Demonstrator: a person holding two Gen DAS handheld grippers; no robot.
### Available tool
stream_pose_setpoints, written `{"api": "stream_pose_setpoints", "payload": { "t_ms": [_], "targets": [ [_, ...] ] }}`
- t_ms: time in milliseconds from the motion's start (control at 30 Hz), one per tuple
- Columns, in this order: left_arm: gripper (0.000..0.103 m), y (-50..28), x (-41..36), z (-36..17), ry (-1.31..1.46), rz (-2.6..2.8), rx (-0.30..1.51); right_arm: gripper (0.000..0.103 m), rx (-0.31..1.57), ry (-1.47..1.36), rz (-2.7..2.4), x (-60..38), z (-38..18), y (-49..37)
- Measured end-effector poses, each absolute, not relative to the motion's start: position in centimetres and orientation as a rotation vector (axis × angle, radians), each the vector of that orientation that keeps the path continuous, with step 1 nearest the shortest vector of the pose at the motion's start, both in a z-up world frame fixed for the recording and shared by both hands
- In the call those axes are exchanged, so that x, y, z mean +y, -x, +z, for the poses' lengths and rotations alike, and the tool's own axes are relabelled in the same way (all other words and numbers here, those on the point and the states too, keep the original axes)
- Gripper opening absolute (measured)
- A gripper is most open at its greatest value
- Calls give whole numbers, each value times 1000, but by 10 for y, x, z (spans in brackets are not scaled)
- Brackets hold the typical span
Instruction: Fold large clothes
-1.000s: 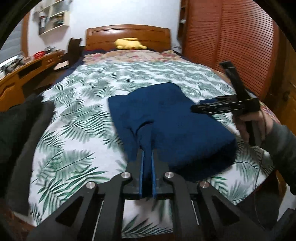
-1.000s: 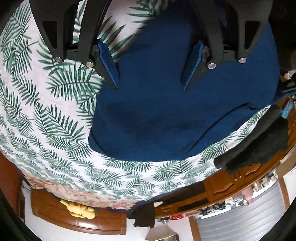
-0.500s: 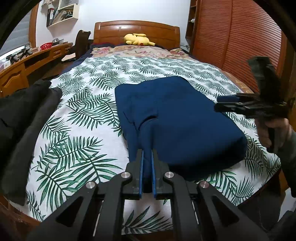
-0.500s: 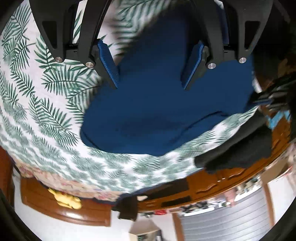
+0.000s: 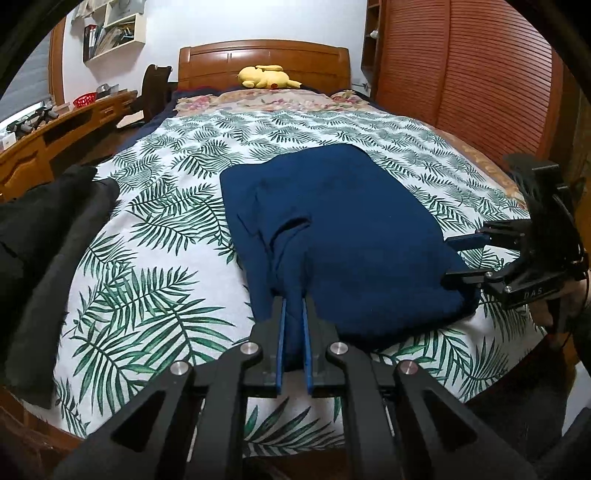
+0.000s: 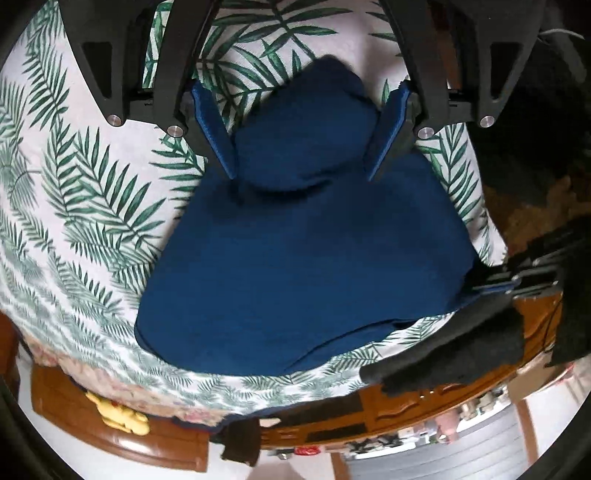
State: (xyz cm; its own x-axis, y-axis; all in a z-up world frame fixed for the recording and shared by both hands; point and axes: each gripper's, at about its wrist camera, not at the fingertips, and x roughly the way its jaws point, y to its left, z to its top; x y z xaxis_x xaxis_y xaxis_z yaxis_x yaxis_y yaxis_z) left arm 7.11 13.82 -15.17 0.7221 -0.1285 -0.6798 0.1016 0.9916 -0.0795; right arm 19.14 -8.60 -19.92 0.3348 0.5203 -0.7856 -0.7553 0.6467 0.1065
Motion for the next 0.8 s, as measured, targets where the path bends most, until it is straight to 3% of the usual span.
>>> {"api": "stream_pose_setpoints", "payload": {
  "t_ms": [433, 800],
  "targets": [
    [19, -50, 156, -144, 79, -95, 731, 74, 831, 245, 810, -97, -155, -254],
    [33, -44, 176, -163, 138, -119, 778, 74, 880, 248, 662, -67, -175, -353]
  ]
}}
